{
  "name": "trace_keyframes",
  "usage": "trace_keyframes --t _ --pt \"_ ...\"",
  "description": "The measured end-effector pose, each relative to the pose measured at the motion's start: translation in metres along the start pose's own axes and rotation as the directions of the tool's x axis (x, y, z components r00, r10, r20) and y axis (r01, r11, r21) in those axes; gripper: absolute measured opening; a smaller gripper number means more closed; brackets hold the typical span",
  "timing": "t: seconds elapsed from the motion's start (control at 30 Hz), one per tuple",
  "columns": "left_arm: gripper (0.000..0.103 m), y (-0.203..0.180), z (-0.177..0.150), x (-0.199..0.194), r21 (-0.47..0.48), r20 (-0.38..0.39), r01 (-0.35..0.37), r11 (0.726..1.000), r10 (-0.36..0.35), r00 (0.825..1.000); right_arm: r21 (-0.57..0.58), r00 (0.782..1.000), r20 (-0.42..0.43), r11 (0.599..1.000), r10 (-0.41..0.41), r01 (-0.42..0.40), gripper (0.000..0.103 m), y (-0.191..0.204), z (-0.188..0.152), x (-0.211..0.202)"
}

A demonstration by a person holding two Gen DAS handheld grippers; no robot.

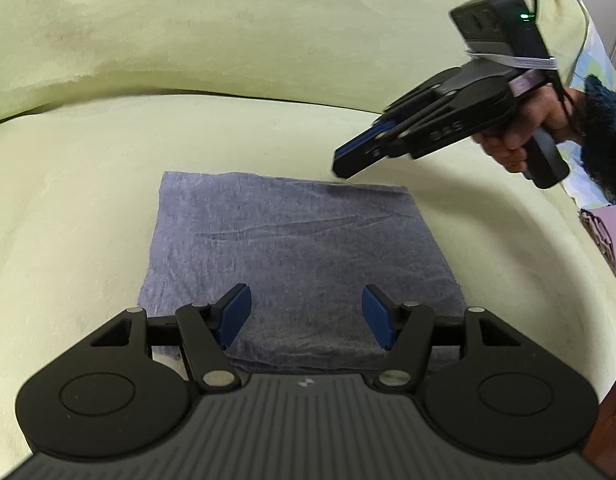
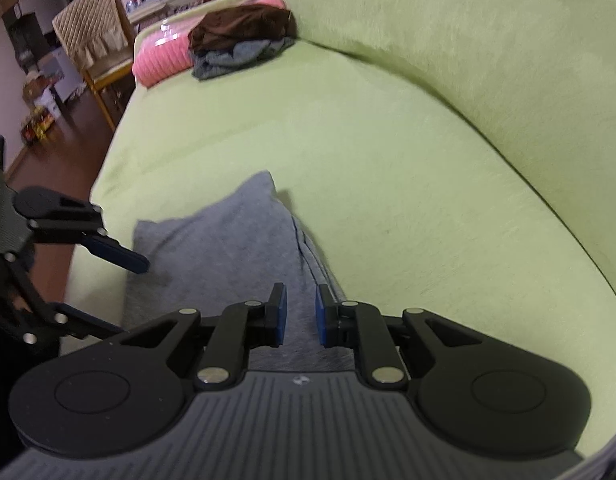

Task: Fold clothes

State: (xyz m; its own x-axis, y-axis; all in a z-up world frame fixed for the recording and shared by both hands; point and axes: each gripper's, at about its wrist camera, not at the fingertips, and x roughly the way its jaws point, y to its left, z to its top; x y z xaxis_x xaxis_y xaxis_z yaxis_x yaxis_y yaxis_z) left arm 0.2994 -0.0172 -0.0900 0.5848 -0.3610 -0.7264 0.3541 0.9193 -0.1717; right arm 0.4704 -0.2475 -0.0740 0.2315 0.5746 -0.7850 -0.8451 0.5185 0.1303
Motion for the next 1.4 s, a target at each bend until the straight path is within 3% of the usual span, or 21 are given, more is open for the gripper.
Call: trace_keyframes --t 0.2,0.27,0.3,0.4,0.57,0.73,0.83,0.87,0.93,1.07,1.3,1.4 --pt "0.063 0.000 -0.005 0.009 0.003 -0.026 -0.015 1.000 0.015 1.000 -0.013 1.000 -0.024 1.000 0.015 -0.016 0.013 -0.008 -0.003 0.019" --pt "0.063 0.000 -0.005 0.010 0.005 -0.032 -0.019 1.000 0.019 0.999 -0.019 0.999 -0.031 1.000 0.018 -0.018 0.008 -0.007 -0.004 0.022" --pt "0.063 0.000 -0.004 0.011 0.006 -0.036 -0.022 1.000 0.022 0.999 -0.027 0.999 -0.027 0.999 0.020 -0.021 0.000 -0.006 -0.005 0.024" --pt "0.063 0.000 -0.004 0.011 0.007 -0.039 -0.030 1.000 0.030 0.999 -0.050 1.000 -0.003 0.999 0.012 -0.012 0.000 -0.002 -0.007 0.020" --pt "0.063 -0.003 -0.005 0.012 0.018 -0.048 -0.049 0.999 0.049 0.998 -0.015 0.999 0.036 0.999 -0.033 0.034 0.000 -0.005 -0.006 0.014" --pt "0.063 -0.003 -0.008 0.012 0.026 -0.057 -0.061 0.998 0.062 0.996 0.011 0.995 0.010 0.995 -0.098 0.098 0.000 -0.002 -0.011 0.024" --pt "0.063 -0.004 -0.009 0.011 0.034 -0.059 -0.071 0.997 0.073 0.996 0.029 0.990 0.047 0.991 -0.136 0.134 0.003 0.008 -0.015 0.019" --pt "0.063 -0.004 -0.009 0.011 0.036 -0.060 -0.073 0.997 0.076 0.995 0.041 0.986 0.070 0.988 -0.152 0.150 0.004 0.011 -0.018 0.013" --pt "0.063 -0.004 -0.009 0.009 0.036 -0.060 -0.076 0.996 0.078 0.995 0.079 0.975 0.122 0.981 -0.186 0.177 0.018 0.017 -0.024 -0.001" --pt "0.063 -0.005 -0.008 0.007 0.043 -0.062 -0.084 0.996 0.087 0.994 0.196 0.947 0.233 0.965 -0.221 0.177 0.019 0.036 -0.053 -0.040" --pt "0.063 -0.012 -0.003 0.008 0.118 -0.065 -0.114 0.986 0.122 0.990 0.353 0.910 0.275 0.913 -0.312 0.206 0.019 0.073 -0.116 -0.069" --pt "0.063 -0.018 0.003 0.007 0.201 -0.059 -0.144 0.969 0.159 0.986 0.444 0.879 0.306 0.871 -0.366 0.209 0.019 0.087 -0.144 -0.082"
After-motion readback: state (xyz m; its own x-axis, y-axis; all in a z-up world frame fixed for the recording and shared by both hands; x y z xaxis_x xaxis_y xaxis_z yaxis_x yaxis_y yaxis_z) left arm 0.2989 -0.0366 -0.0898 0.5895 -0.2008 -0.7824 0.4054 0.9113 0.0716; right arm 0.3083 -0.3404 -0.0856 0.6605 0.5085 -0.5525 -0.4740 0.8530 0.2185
